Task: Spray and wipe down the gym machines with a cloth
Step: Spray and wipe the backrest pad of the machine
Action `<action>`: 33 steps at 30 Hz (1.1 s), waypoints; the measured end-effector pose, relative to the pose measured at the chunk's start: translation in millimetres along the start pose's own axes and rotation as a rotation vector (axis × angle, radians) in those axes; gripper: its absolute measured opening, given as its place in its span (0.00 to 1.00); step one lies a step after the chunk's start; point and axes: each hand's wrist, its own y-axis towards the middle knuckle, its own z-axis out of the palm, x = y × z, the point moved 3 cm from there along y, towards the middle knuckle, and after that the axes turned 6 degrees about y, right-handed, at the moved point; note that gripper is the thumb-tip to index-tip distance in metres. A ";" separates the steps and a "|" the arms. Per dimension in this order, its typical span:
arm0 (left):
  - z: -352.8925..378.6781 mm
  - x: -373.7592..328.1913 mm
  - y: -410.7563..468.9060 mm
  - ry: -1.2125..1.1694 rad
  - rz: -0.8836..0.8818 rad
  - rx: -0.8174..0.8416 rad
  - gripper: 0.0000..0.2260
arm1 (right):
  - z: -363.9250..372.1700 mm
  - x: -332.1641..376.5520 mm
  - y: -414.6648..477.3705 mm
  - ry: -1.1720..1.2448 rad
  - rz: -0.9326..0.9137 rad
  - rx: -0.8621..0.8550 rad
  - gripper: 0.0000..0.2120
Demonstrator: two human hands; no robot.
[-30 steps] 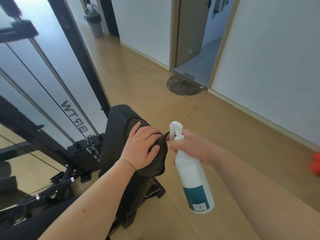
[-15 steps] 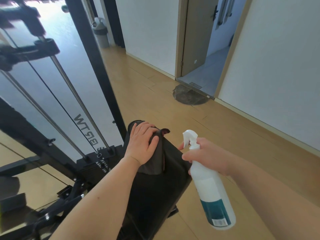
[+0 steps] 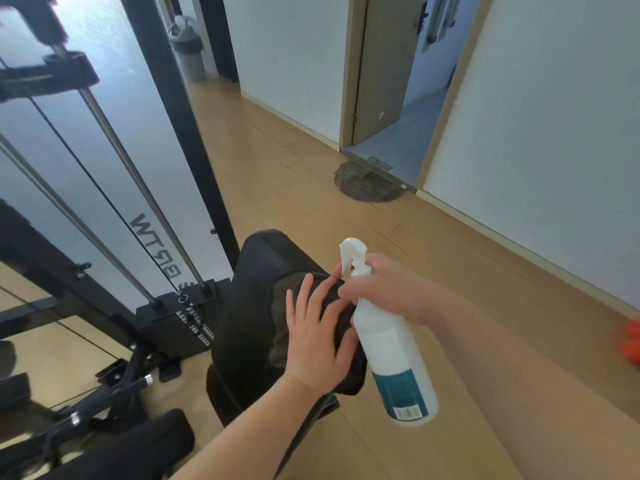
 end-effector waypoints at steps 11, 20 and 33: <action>1.6 78.6 30.5 0.035 0.202 -0.028 0.29 | 2.9 8.1 32.9 -0.472 -0.108 -0.140 0.31; -22.7 144.3 92.9 -0.042 -0.181 -0.045 0.29 | 12.0 16.8 51.4 -0.642 -0.039 -0.162 0.17; 10.6 48.5 11.6 -0.035 -0.390 0.006 0.32 | 14.6 2.5 13.8 -0.488 -0.154 -0.307 0.14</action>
